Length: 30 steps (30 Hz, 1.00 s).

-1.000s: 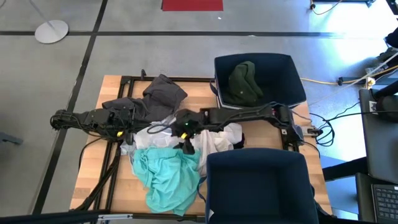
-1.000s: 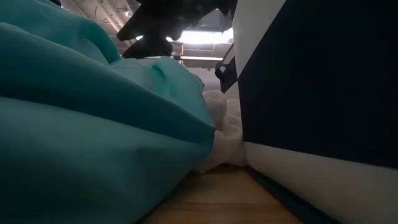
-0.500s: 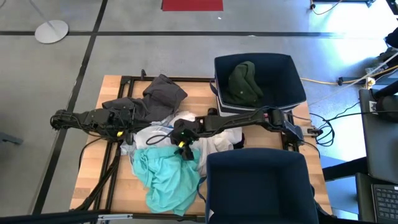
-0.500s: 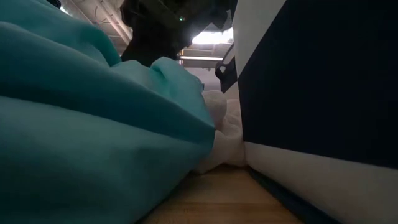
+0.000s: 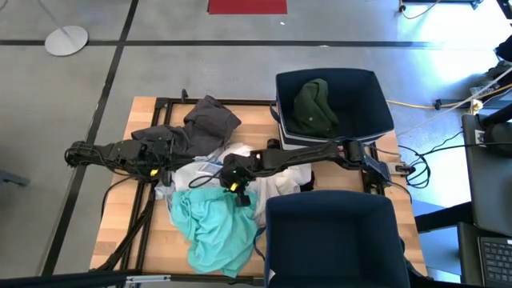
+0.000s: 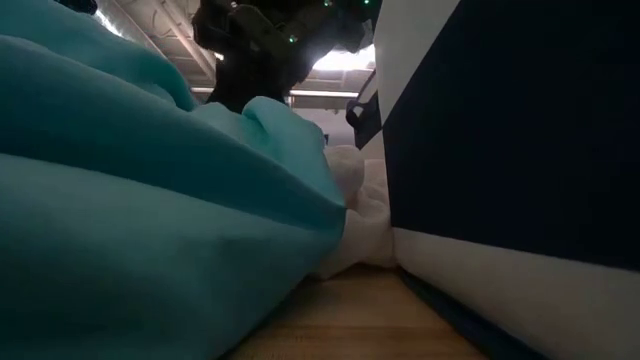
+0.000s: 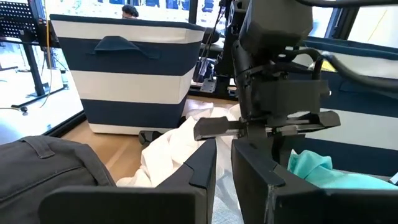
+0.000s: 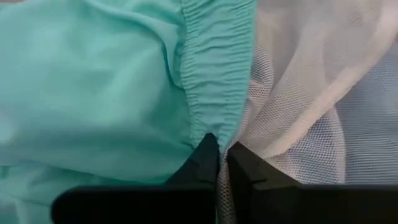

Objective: Sort clothes
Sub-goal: Put the light green shorts into the top laundry bin

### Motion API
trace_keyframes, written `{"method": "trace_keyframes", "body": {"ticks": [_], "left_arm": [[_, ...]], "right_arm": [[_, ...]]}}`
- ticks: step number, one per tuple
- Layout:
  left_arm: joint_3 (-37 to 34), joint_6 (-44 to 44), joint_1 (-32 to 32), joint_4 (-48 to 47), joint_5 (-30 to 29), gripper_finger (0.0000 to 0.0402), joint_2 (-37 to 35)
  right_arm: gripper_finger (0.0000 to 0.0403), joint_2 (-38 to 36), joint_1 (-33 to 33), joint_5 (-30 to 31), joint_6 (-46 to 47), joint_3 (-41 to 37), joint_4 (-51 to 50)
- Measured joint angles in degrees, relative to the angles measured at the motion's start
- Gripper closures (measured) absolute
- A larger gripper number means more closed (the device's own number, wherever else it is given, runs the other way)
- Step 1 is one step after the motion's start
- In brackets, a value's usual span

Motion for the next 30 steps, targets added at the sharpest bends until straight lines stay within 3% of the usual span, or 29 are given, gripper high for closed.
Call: {"method": "trace_keyframes", "body": {"ticks": [3, 9, 14, 24, 30], "left_arm": [[0.0, 0.0, 0.0, 0.0, 0.0, 0.0361, 0.0], [0.0, 0.0, 0.0, 0.0, 0.0, 0.0361, 0.0], [0.0, 0.0, 0.0, 0.0, 0.0, 0.0361, 0.0], [0.0, -0.1, 0.0, 0.0, 0.0, 0.0361, 0.0], [0.0, 0.0, 0.0, 0.0, 0.0, 0.0361, 0.0]], "right_arm": [[0.0376, -1.7, 0.0, 2.5, -0.1, 0.0, -0.4], [0.0396, -6.5, 0.0, 8.1, -2.9, 0.0, -0.7], [0.0386, -11.1, -0.6, 14.3, -4.2, 0.0, -0.5], [0.0394, -19.0, -3.4, 20.1, -4.5, 0.0, 0.0], [0.0390, -23.1, -4.7, 26.7, -7.1, 0.0, 1.4]]}}
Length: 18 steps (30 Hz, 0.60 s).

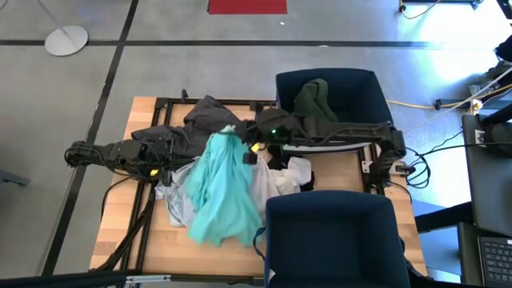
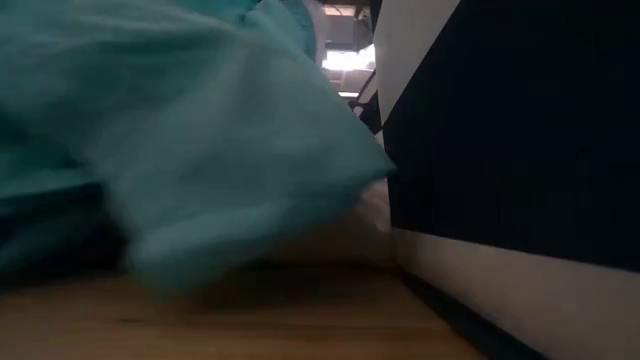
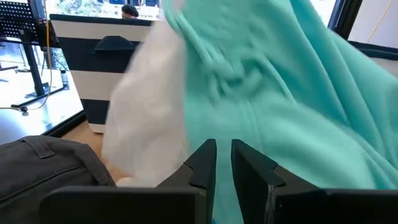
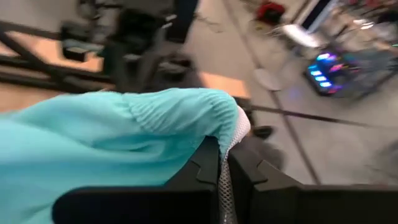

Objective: Sort clothes
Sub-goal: Put the light green shorts into the top laundry bin

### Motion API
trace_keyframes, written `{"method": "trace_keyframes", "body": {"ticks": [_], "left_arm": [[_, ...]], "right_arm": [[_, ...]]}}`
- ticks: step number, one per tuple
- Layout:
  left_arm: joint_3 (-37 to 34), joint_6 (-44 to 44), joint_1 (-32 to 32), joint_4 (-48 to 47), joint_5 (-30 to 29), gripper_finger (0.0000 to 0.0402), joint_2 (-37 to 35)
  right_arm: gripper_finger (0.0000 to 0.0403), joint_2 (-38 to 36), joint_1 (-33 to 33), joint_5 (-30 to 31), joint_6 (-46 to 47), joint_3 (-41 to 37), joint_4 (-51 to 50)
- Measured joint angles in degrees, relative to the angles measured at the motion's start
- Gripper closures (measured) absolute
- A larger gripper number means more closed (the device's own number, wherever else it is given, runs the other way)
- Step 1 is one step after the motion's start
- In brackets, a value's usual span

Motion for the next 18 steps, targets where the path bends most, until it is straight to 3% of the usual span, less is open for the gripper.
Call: {"method": "trace_keyframes", "body": {"ticks": [18], "left_arm": [[0.0, 0.0, 0.0, 0.0, 0.0, 0.0361, 0.0]], "right_arm": [[0.0389, -13.1, -9.3, 12.8, -10.1, 0.0, 8.2]]}}
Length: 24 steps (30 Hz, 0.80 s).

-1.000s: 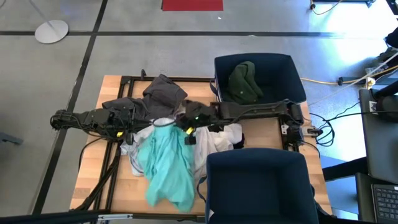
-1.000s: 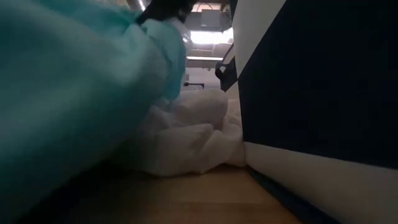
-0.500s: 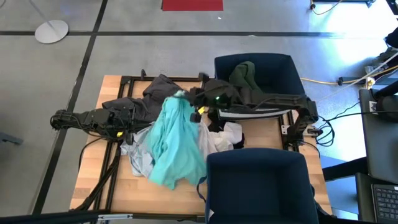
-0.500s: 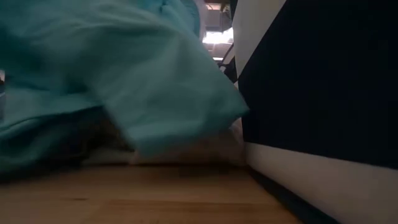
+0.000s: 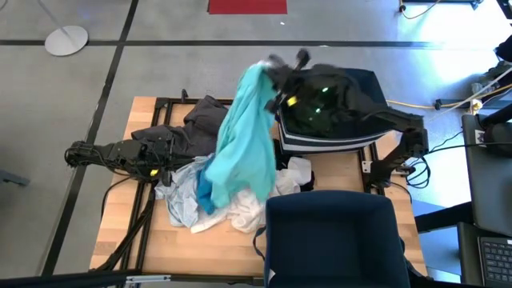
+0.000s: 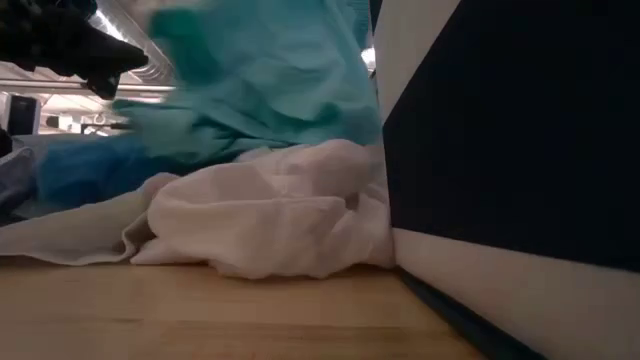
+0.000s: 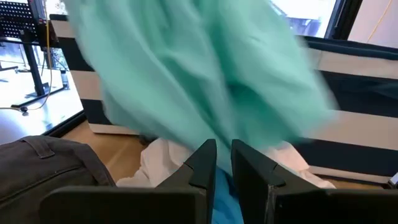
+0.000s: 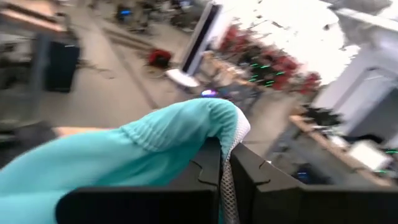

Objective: Sort clothes
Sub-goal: Put the light green shorts into the top laundry bin

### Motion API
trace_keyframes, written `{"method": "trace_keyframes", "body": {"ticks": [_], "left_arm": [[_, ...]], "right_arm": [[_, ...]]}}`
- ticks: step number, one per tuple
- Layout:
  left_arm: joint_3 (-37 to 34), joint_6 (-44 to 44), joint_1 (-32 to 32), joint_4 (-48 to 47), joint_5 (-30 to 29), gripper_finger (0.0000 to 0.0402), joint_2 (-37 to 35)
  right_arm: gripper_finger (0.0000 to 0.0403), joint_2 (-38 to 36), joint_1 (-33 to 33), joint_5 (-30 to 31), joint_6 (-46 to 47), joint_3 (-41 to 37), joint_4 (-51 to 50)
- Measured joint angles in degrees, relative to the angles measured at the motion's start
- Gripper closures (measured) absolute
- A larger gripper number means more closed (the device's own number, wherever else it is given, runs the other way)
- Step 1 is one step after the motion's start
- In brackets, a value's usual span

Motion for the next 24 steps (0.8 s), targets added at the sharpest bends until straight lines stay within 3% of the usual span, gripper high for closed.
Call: {"method": "trace_keyframes", "body": {"ticks": [8, 24], "left_arm": [[0.0, 0.0, 0.0, 0.0, 0.0, 0.0361, 0.0], [0.0, 0.0, 0.0, 0.0, 0.0, 0.0361, 0.0]], "right_arm": [[0.0388, -6.3, -4.7, 4.7, -9.6, 0.0, 5.7], [0.0388, -15.5, -6.6, 21.5, -45.3, 0.0, 28.2]]}}
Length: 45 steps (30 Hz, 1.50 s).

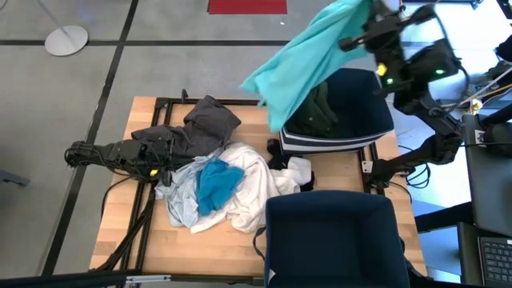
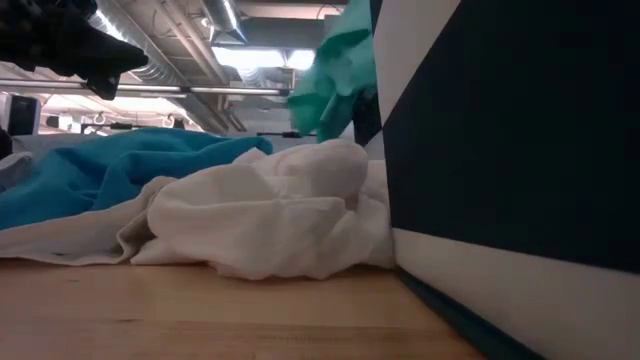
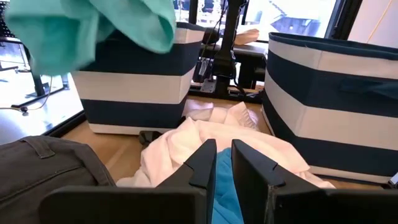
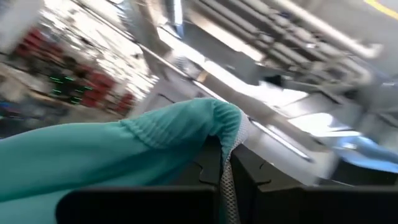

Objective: Sort clothes
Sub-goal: Put the light green shorts into the top laundry bin

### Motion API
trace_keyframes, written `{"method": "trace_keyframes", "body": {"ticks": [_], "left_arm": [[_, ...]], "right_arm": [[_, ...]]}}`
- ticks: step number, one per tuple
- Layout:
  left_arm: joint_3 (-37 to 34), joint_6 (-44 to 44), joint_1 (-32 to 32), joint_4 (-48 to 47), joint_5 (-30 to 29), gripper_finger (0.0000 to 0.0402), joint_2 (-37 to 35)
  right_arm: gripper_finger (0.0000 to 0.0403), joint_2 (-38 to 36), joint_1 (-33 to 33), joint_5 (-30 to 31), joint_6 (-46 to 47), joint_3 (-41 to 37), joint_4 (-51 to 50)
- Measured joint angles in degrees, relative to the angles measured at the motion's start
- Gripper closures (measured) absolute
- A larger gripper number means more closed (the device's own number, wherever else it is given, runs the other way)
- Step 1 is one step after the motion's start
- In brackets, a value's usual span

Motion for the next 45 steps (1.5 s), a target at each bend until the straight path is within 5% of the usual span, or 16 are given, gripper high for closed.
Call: {"method": "trace_keyframes", "body": {"ticks": [8, 15, 23, 29, 33, 38, 45], "left_arm": [[0.0, 0.0, 0.0, 0.0, 0.0, 0.0361, 0.0], [0.0, 0.0, 0.0, 0.0, -0.5, 0.0361, 0.0], [0.0, 0.0, 0.0, -0.1, -1.7, 0.0361, 0.0], [0.0, -0.2, 0.0, -0.1, -1.7, 0.0361, 0.0], [0.0, -0.2, 0.0, -0.1, -1.7, 0.0361, 0.0], [0.0, -0.2, 0.0, -0.1, -1.7, 0.0361, 0.0], [0.0, -0.2, 0.0, -0.1, -1.7, 0.0361, 0.0]], "right_arm": [[0.0388, -3.7, 0.0, 7.4, -13.6, 0.0, 6.4], [0.0388, -6.3, 0.0, 10.6, -14.6, 0.1, 6.6], [0.0388, -6.7, -0.2, 18.2, -2.9, 0.1, -6.8], [0.0388, -6.7, -3.0, 18.8, 15.7, 0.1, -24.9], [0.0388, -6.6, -6.2, 13.8, 33.2, 0.1, -42.0], [0.0388, -5.6, -11.7, 0.9, 55.6, 0.0, -60.3], [0.0388, 0.5, -16.4, -16.9, 69.2, 0.0, -76.9]]}}
